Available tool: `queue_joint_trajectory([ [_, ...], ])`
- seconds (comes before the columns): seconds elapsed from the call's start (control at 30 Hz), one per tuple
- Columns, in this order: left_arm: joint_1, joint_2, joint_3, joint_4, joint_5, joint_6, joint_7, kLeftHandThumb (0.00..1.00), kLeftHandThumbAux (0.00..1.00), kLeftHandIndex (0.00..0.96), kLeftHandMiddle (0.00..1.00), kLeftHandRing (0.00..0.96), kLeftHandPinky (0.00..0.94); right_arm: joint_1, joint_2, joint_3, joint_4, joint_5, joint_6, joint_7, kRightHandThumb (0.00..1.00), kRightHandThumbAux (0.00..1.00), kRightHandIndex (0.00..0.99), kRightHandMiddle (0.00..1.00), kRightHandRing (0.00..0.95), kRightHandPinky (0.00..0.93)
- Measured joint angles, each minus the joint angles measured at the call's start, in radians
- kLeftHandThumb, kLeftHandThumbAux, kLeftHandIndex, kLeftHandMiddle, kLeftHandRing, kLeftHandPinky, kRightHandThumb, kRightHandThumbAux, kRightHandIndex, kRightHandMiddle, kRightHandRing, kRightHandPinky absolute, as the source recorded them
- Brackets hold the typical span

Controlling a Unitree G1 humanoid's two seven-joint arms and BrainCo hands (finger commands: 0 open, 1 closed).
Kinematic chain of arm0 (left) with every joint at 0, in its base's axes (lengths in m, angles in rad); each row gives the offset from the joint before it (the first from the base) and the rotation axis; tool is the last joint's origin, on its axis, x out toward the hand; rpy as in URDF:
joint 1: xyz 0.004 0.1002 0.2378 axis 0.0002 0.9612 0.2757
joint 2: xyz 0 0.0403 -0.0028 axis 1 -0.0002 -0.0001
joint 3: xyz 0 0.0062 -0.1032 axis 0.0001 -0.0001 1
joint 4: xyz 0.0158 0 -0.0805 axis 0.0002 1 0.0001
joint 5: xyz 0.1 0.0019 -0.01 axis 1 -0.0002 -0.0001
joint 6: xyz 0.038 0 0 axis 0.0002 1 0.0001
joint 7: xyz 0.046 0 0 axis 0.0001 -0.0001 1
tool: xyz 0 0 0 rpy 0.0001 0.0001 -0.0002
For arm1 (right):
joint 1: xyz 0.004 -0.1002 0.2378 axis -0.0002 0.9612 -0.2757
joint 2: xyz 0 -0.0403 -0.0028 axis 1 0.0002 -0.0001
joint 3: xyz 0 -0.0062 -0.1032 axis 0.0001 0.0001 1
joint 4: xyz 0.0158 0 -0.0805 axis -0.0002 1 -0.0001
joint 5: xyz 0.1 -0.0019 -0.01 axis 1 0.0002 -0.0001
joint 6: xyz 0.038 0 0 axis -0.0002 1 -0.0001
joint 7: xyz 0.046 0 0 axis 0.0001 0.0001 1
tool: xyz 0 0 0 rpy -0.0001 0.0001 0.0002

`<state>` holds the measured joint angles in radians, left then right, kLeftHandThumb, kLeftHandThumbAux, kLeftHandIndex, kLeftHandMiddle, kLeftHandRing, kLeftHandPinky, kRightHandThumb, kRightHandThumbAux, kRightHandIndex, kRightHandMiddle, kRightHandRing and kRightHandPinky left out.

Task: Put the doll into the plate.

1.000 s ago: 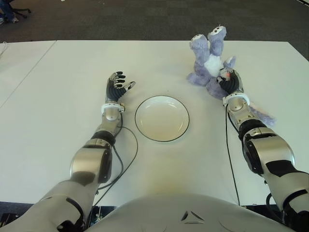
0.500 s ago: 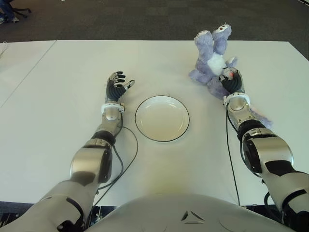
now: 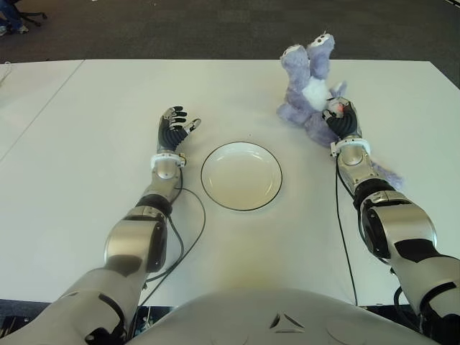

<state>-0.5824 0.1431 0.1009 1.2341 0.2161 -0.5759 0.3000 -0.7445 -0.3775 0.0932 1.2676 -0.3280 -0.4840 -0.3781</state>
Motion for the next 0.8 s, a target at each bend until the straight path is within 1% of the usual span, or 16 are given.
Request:
queue_joint_trajectory([
  [0.13, -0.001, -0.001, 0.0, -0.001, 0.0, 0.0, 0.0, 0.0, 0.623, 0.264, 0.329, 0.323, 0.299, 0.0, -0.008, 0.046, -0.021, -0.061, -0.03, -0.064, 0.715, 0.712, 0.441, 0.871, 0.877, 0.875],
  [0.23, -0.003, -0.002, 0.0, -0.001, 0.0, 0.0, 0.0, 0.0, 0.623, 0.268, 0.324, 0.321, 0.305, 0.0, -0.024, 0.076, -0.04, -0.108, -0.065, -0.116, 0.714, 0.712, 0.441, 0.872, 0.878, 0.874],
  [0.3, -0.003, -0.003, 0.0, -0.001, -0.001, 0.0, 0.0, 0.0, 0.623, 0.269, 0.323, 0.321, 0.31, -0.001, -0.034, 0.087, -0.053, -0.126, -0.085, -0.133, 0.714, 0.712, 0.441, 0.873, 0.879, 0.874],
  [0.6, -0.004, -0.003, 0.003, -0.001, -0.004, 0.0, 0.0, 0.0, 0.643, 0.265, 0.32, 0.318, 0.307, -0.008, -0.073, 0.091, -0.138, -0.147, -0.164, -0.185, 0.712, 0.712, 0.44, 0.878, 0.884, 0.871],
  [0.8, -0.004, -0.003, 0.003, -0.001, -0.004, 0.0, 0.0, 0.0, 0.665, 0.266, 0.32, 0.315, 0.303, -0.012, -0.079, 0.091, -0.192, -0.158, -0.179, -0.206, 0.712, 0.712, 0.44, 0.879, 0.884, 0.88],
])
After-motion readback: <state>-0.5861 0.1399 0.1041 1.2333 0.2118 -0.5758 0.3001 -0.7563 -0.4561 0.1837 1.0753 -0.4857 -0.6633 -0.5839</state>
